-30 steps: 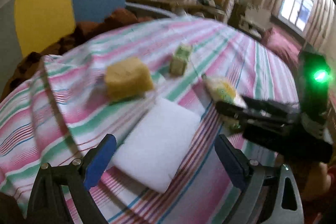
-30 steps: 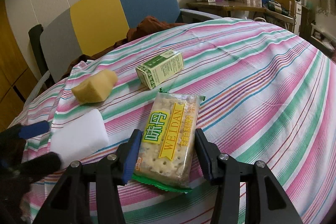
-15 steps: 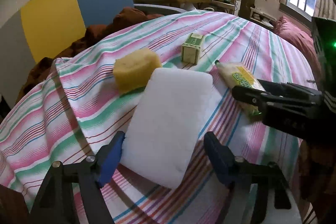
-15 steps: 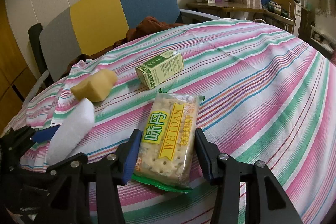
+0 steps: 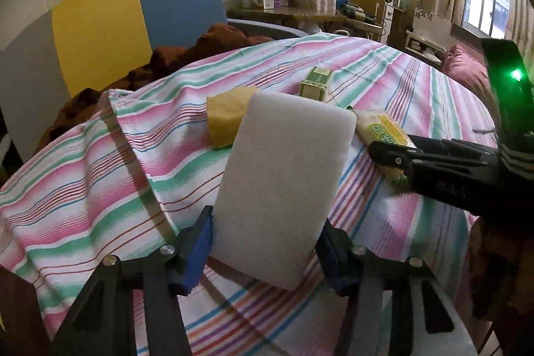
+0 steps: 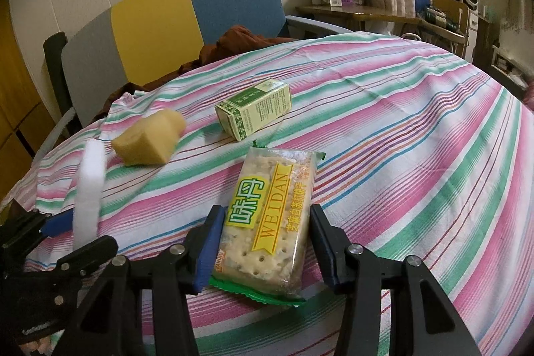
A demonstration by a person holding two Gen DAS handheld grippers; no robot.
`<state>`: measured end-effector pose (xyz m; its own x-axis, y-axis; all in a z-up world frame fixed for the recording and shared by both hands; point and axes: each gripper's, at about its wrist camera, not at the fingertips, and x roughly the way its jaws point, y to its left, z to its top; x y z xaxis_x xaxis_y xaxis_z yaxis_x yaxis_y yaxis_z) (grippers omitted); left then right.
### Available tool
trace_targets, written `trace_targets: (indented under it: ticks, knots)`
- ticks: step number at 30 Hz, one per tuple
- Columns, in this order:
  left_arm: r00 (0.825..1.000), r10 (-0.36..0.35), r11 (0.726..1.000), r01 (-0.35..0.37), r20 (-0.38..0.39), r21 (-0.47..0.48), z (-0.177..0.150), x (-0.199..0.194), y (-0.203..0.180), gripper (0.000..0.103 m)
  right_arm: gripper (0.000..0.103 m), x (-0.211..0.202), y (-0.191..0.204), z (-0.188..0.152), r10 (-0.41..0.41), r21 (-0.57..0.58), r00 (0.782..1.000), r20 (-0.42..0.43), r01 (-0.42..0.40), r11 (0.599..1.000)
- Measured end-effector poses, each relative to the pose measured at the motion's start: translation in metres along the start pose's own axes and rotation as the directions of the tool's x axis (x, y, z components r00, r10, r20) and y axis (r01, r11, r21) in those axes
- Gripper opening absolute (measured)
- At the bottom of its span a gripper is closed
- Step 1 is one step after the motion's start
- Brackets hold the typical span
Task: Organize objects
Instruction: 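Carry the cracker packet and white sponge into the gold tray and open both tools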
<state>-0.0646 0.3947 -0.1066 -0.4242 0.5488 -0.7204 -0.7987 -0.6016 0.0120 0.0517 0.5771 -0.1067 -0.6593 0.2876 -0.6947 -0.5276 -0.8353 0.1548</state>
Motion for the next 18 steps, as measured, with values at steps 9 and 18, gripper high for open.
trace_targets:
  ticks: [9,18]
  knots:
    - [0.999,0.022,0.999,-0.021,0.040,-0.031,-0.014,-0.019,-0.003,0.056,0.049,-0.008,0.006,-0.001,-0.022,-0.037,0.999,0.038,0.023,0.999]
    - [0.996,-0.010,0.992,0.021,0.094,-0.123,-0.038,-0.051,-0.010,0.056,0.049,-0.022,0.014,-0.002,-0.020,-0.069,0.994,0.104,0.027,0.997]
